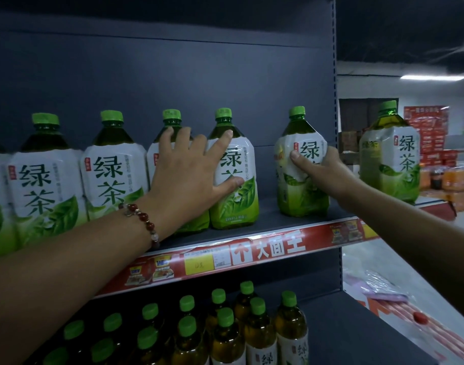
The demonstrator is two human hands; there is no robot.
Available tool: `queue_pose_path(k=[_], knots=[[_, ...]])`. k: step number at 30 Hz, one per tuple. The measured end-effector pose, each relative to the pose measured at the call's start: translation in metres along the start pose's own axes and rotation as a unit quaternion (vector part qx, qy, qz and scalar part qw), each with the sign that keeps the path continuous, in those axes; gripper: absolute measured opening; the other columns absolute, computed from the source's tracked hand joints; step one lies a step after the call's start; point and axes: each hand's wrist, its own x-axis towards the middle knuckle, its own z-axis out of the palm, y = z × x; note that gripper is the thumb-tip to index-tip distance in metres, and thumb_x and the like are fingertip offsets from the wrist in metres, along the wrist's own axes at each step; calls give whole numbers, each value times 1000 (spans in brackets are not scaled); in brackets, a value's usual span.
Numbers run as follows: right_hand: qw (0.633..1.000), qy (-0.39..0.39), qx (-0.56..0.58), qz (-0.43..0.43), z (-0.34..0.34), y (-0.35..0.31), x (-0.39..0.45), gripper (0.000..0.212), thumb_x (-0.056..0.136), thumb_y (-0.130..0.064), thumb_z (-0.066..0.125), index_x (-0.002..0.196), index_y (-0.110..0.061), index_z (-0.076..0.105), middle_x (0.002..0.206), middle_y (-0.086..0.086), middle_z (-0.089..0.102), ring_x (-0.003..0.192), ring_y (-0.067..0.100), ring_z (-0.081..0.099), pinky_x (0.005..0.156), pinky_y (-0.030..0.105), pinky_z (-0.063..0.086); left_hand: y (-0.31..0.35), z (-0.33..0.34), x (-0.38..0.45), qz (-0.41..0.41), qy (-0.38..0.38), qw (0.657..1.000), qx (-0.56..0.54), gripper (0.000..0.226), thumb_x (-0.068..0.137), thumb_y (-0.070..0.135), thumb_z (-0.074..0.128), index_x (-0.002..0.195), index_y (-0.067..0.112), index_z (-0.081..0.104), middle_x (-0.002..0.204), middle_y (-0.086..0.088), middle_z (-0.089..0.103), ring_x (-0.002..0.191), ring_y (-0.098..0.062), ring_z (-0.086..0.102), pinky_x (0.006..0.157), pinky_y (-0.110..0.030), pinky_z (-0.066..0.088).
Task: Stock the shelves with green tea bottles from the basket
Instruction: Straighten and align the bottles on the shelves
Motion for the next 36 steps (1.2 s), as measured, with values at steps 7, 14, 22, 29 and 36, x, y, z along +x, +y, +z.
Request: queue_pose_path(k=[7, 14, 22, 29, 36], knots=[[994, -64, 82, -35, 7, 1, -7, 75, 75, -67, 68, 131, -20, 50, 116, 1, 70, 103, 18, 70, 91, 46, 57, 1, -2, 0, -1, 4, 1000, 0, 91, 82, 83, 23, 154, 28, 26, 128, -11, 58, 130, -38, 41, 113, -57, 24], [992, -45, 108, -48, 31, -6, -17, 49, 91, -51, 62, 130, -22, 52, 114, -3, 69, 101, 14, 69, 89, 39, 57, 1, -3, -1, 1, 5, 1000, -5, 90, 83, 82, 29, 154, 27, 26, 129, -12, 58, 131, -38, 40, 114, -57, 23], [992, -26, 112, -54, 40, -11, -25, 42, 93, -50, 59, 127, -26, 53, 110, -7, 69, 99, 13, 69, 87, 38, 57, 2, -2, -1, -1, 4, 1000, -9, 90, 83, 82, 31, 155, 28, 25, 131, -11, 57, 133, -37, 38, 115, -56, 20], [992, -17, 116, -35, 41, -11, -29, 46, 93, -53, 57, 125, -22, 49, 109, -7, 67, 98, 13, 67, 81, 35, 57, 3, -4, -2, -4, 0, 1000, -14, 91, 82, 82, 27, 156, 29, 22, 133, -12, 55, 135, -38, 36, 117, -56, 18], [998, -30, 60, -17, 32, -23, -36, 44, 96, -52, 55, 123, -19, 43, 102, -6, 62, 89, 10, 63, 65, 26, 51, 6, -2, -5, 2, -6, 1000, -2, 91, 86, 80, 25, 158, 25, 14, 139, -14, 50, 139, -39, 32, 118, -59, 13]])
